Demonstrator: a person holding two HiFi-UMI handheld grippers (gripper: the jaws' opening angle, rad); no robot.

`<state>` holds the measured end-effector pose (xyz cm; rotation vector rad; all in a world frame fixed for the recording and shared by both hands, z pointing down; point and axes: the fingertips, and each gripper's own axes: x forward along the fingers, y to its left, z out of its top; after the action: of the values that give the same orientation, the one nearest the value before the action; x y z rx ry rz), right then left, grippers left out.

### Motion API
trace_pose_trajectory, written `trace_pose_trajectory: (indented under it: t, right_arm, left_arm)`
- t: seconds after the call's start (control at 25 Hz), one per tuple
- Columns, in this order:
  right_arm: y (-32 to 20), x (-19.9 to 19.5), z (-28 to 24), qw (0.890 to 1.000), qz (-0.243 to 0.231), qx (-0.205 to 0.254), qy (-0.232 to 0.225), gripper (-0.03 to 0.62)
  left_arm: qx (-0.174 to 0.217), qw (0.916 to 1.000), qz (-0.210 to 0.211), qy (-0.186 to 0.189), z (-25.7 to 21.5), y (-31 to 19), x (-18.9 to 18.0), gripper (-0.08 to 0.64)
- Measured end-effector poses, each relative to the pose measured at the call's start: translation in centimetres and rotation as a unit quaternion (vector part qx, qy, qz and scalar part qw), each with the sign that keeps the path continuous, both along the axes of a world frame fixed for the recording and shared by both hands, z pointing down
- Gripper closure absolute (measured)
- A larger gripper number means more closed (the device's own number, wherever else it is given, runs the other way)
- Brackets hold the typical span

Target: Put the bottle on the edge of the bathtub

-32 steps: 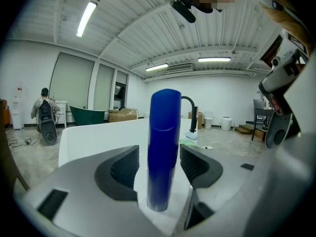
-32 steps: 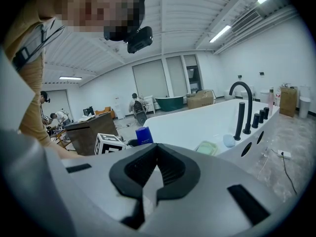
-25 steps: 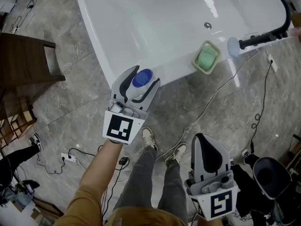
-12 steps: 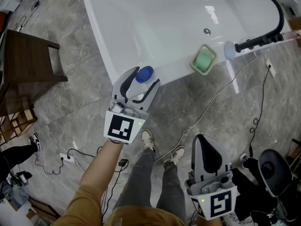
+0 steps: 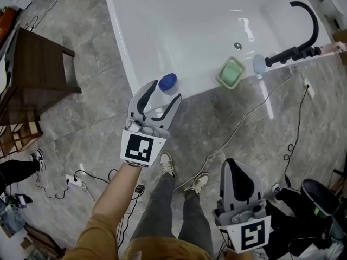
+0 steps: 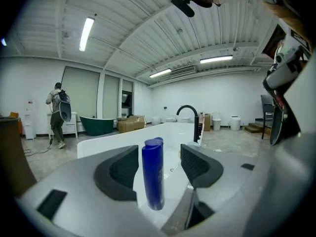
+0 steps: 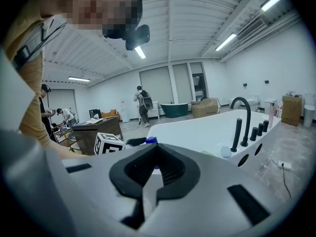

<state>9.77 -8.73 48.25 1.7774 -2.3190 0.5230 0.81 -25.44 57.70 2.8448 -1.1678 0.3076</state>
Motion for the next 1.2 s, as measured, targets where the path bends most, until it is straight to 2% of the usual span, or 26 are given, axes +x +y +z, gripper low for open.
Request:
trace_pose_trajectory:
  t: [0.2, 0.44, 0.64, 1.08, 1.2]
  right_arm:
    - [1.4, 0.7, -1.4, 1.0, -0.01, 0.006, 0.008, 0.597]
    - [2.8, 1.6, -3.4, 1.0, -0.021, 0.014, 0.016, 0.595]
    - [4.1, 2.2, -5.7, 0.999, -0.027, 0.025, 0.018, 0.597]
    - [7.0, 4.6, -9.2, 0.999, -0.014, 0.039, 0.013, 0.597]
    - [7.7, 5.2, -10.2, 0.999, -0.011, 0.043, 0.011, 0.597]
  left_arm:
    - [0.003, 0.9994, -0.034, 0.002, -1.4, 0.8, -0.6, 0.307]
    - [0.018, 0.9977, -0.061, -0.023, -2.6, 2.1, -1.3, 0.31]
    - [0.015, 0.9959, -0.079, -0.041, -4.2, 3.7, -1.5, 0.438]
    - [-0.004, 0.9942, -0.093, -0.054, -7.2, 6.3, -1.5, 0.544]
    - [-0.005, 0.994, -0.095, -0.053, -8.3, 7.0, -1.5, 0.552]
